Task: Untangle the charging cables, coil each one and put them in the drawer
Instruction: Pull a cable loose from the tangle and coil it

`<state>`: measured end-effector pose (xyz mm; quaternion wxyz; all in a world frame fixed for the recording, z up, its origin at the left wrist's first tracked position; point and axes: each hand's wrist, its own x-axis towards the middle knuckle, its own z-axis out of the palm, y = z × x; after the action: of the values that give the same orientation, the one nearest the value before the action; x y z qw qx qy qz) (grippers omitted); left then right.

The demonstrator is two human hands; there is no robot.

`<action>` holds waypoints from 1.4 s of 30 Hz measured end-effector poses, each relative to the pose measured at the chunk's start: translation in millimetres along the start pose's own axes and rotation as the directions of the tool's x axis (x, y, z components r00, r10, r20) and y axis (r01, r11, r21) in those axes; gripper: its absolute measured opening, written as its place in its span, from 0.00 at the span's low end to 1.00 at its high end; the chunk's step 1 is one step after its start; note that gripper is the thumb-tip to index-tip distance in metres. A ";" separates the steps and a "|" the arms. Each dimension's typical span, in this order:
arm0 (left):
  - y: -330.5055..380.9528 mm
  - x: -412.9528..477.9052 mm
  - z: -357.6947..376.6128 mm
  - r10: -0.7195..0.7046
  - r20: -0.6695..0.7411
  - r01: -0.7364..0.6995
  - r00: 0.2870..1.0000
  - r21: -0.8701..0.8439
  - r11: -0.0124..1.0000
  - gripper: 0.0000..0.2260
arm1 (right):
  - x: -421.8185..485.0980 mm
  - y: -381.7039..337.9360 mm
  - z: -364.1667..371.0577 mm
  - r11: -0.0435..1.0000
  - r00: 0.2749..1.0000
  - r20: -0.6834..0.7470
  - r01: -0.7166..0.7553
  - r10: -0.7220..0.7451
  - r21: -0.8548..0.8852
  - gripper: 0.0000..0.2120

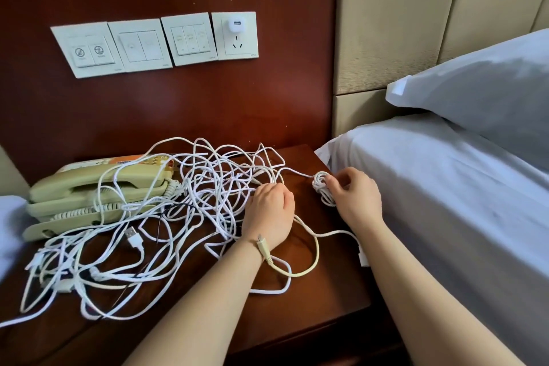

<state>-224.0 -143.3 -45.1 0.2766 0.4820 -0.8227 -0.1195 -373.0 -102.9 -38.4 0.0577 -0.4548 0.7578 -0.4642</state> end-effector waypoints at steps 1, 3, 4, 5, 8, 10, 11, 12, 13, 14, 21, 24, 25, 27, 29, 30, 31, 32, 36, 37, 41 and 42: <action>1.7 1.1 -4.8 -0.033 0.061 0.035 0.998 -0.037 0.999 0.12 | -2.8 0.0 -0.5 1.000 1.000 -0.005 0.011 -0.011 0.005 0.11; 4.1 4.2 -15.1 -0.119 0.197 0.153 0.973 -0.171 0.973 0.12 | -10.1 -1.6 -3.9 1.000 1.000 -0.011 0.027 -0.027 0.000 0.12; 5.5 4.5 -20.9 -0.148 0.254 0.212 0.956 -0.244 0.946 0.12 | -13.7 -2.3 -5.7 0.999 0.999 -0.012 0.034 -0.034 0.002 0.13; 7.9 3.0 -27.3 -0.162 0.286 0.248 0.945 -0.296 0.923 0.11 | -17.2 -2.9 -7.5 0.999 0.999 -0.010 0.040 -0.040 0.009 0.13; 13.8 -5.7 -42.8 -0.139 0.264 0.234 0.954 -0.374 0.897 0.08 | -26.6 -3.7 -12.3 0.997 0.998 0.004 0.058 -0.058 0.041 0.14; 19.7 -16.2 -53.6 -0.113 0.217 0.187 0.970 -0.365 0.912 0.08 | -34.0 -4.6 -16.7 0.995 0.997 0.001 0.078 -0.078 0.067 0.14; 22.4 -22.8 -59.1 -0.091 0.190 0.154 0.978 -0.354 0.922 0.08 | -38.8 -5.4 -19.8 0.993 0.996 0.002 0.092 -0.093 0.075 0.13; 24.9 -30.1 -64.7 -0.066 0.167 0.120 0.984 -0.339 0.933 0.09 | -44.4 -6.3 -23.1 0.991 0.993 0.008 0.115 -0.116 0.075 0.12; 27.6 -39.8 -70.9 -0.040 0.151 0.086 0.988 -0.313 0.946 0.09 | -50.9 -6.7 -26.3 0.987 0.989 0.020 0.145 -0.147 0.067 0.11; 29.1 -49.6 -76.0 -0.018 0.141 0.058 0.990 -0.282 0.958 0.09 | -57.5 -7.2 -29.7 0.982 0.983 0.039 0.180 -0.182 0.057 0.10; 12.2 -113.3 -98.5 -0.013 -0.050 0.008 0.999 -0.096 0.995 0.09 | -99.0 -21.4 -53.5 0.944 0.920 0.212 0.327 -0.329 0.042 0.09; -4.4 -132.6 -100.3 -0.087 -0.179 0.088 0.980 -0.004 0.996 0.09 | -116.2 -31.9 -57.6 0.928 0.894 0.264 0.371 -0.362 0.015 0.11; -10.2 -137.7 -100.7 -0.096 -0.212 0.105 0.973 0.032 0.994 0.09 | -122.1 -34.8 -57.0 0.920 0.883 0.277 0.392 -0.379 0.012 0.11; -18.9 -145.3 -103.6 -0.086 -0.243 0.110 0.966 0.087 0.990 0.09 | -133.3 -41.6 -53.0 0.897 0.853 0.300 0.441 -0.427 0.023 0.12; -25.5 -150.7 -107.9 -0.060 -0.245 0.081 0.968 0.077 0.994 0.09 | -143.0 -49.5 -44.7 0.880 0.823 0.335 0.472 -0.459 0.045 0.13; -28.3 -153.0 -110.6 -0.052 -0.249 0.069 0.967 0.061 0.996 0.07 | -147.3 -54.1 -39.5 0.873 0.809 0.349 0.484 -0.473 0.060 0.14; -31.8 -155.1 -113.4 -0.051 -0.263 0.066 0.964 0.048 0.997 0.06 | -151.3 -58.7 -33.5 0.866 0.798 0.354 0.494 -0.487 0.076 0.15; -36.3 -157.2 -116.5 -0.065 -0.283 0.079 0.957 0.038 0.996 0.05 | -154.6 -63.9 -27.3 0.858 0.790 0.352 0.505 -0.503 0.093 0.16; -66.1 -165.4 -132.4 -0.159 -0.362 0.187 0.918 0.042 0.982 0.09 | -164.5 -86.7 0.4 0.812 0.768 0.266 0.566 -0.582 0.143 0.15; -74.6 -167.4 -136.4 -0.166 -0.344 0.202 0.924 0.071 0.977 0.11 | -166.6 -93.2 7.2 0.796 0.761 0.235 0.584 -0.605 0.159 0.16; -103.6 -176.1 -144.9 -0.185 -0.215 0.217 0.959 0.137 0.966 0.15 | -174.4 -116.9 36.3 0.694 0.666 0.198 0.695 -0.720 0.186 0.14; -108.4 -177.1 -145.4 -0.177 -0.206 0.210 0.962 0.150 0.966 0.14 | -175.9 -120.8 43.7 0.671 0.636 0.218 0.718 -0.740 0.186 0.13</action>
<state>5.5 -35.9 -36.5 0.2988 0.5915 -0.7483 -0.0286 -172.0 -19.4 -30.5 -0.0113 -0.7788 0.4743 -0.4104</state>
